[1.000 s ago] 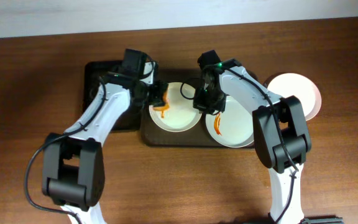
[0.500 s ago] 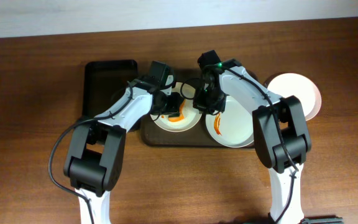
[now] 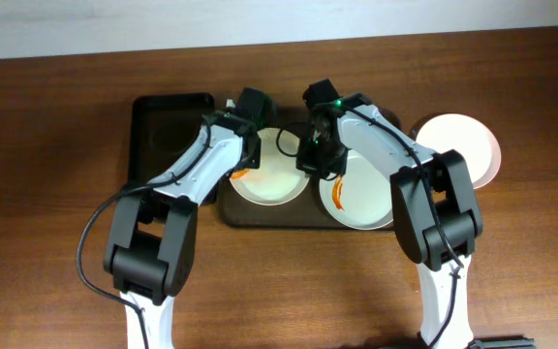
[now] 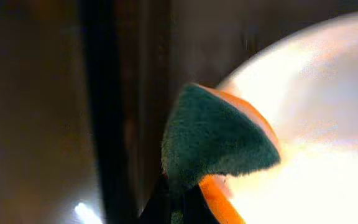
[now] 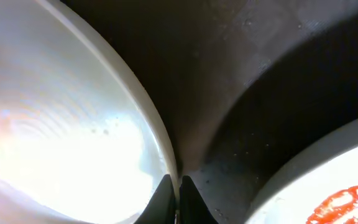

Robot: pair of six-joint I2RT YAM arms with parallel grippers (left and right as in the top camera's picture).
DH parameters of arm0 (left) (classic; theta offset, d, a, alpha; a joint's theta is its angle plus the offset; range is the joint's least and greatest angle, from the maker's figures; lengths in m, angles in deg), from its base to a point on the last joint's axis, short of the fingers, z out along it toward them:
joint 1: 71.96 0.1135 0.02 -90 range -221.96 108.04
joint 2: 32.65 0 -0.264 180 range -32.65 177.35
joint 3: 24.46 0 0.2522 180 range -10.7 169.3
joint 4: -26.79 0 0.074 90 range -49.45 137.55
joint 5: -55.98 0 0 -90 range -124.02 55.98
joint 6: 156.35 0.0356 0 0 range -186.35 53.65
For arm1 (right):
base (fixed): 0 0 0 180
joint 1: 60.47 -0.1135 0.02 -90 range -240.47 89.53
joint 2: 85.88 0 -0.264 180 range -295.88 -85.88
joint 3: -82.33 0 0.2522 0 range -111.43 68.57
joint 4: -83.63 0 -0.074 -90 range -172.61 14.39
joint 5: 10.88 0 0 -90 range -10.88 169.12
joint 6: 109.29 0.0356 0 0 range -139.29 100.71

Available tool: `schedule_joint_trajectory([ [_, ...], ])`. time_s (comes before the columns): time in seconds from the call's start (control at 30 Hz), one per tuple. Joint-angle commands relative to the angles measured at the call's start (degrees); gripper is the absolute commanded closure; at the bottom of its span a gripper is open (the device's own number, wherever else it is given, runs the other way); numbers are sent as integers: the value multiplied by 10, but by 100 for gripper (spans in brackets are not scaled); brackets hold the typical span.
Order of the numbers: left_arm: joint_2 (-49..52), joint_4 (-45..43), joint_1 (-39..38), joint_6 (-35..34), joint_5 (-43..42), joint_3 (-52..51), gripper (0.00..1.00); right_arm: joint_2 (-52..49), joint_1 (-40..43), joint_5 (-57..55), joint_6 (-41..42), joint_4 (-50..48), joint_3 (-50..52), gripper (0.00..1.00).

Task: Clean dirty plates on tray and stack at the side
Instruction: 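Scrub the top plate with the sponge in the left gripper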

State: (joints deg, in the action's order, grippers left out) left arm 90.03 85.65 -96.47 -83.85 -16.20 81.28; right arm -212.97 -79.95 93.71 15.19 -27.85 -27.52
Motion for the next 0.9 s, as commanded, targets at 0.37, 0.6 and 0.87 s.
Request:
schedule_joint_trajectory([
  [0.37,44,-45,16,8,-303,37,100,-2,10,-47,3,5,5,96],
  [0.6,81,-9,17,9,-76,37,100,-2,10,-47,3,8,5,96],
  [0.87,73,59,17,8,192,70,100,-2,10,-57,3,8,5,96],
])
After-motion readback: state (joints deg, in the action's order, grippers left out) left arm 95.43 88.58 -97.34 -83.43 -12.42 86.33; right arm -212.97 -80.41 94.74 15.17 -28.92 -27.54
